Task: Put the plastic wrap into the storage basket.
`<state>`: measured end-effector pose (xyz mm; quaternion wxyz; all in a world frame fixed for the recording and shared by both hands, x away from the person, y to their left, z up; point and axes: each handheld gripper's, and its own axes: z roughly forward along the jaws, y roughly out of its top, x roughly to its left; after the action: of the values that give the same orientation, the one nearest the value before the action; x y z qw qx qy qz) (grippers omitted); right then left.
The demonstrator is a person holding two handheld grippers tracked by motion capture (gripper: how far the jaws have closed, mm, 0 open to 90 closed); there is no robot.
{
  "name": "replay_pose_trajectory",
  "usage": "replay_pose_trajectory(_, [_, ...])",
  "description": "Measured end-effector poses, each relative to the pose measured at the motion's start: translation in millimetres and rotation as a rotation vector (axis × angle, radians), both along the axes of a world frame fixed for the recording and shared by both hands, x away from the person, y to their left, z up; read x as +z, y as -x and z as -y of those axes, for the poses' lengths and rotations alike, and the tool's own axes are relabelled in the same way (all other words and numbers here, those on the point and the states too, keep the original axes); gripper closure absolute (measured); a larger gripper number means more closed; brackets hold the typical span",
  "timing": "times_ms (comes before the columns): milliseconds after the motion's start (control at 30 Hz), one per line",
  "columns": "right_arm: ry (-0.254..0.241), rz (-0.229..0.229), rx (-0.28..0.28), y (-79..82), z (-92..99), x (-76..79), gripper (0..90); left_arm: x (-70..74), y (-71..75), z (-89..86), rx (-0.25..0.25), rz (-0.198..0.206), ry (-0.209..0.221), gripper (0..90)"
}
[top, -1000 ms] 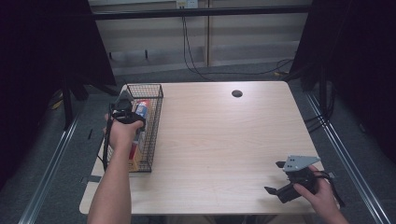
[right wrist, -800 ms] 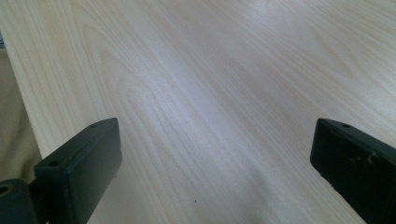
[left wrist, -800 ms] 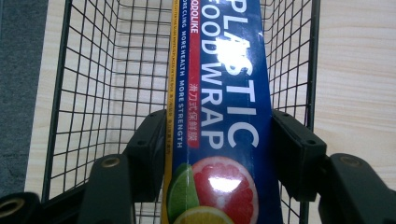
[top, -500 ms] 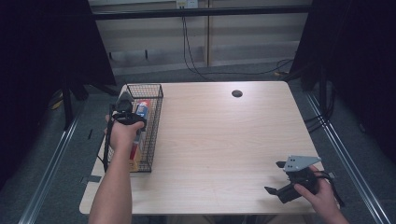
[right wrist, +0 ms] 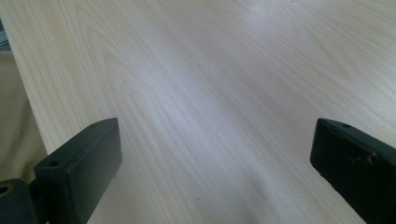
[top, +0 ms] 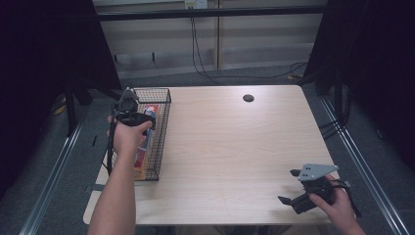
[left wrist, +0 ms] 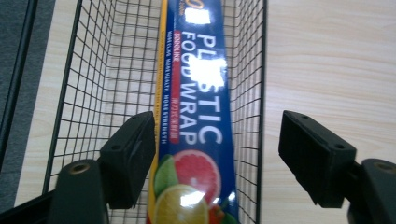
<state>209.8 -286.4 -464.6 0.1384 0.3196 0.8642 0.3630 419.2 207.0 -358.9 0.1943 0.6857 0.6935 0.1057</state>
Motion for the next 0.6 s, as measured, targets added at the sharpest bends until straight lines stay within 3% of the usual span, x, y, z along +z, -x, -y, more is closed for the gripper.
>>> replay_pose_trajectory(367, [0.002, 0.004, 0.003, 0.6, -0.4, 1.1, 1.8, 21.0, 7.9, 19.7, -0.056, 0.054, 0.049, 26.0])
replay_pose_trajectory(600, [-0.001, 0.003, 0.005, 0.7, -0.7, 1.1, 1.8, 22.8, 13.5, 36.0, -0.112, 0.076, 0.076, 23.3])
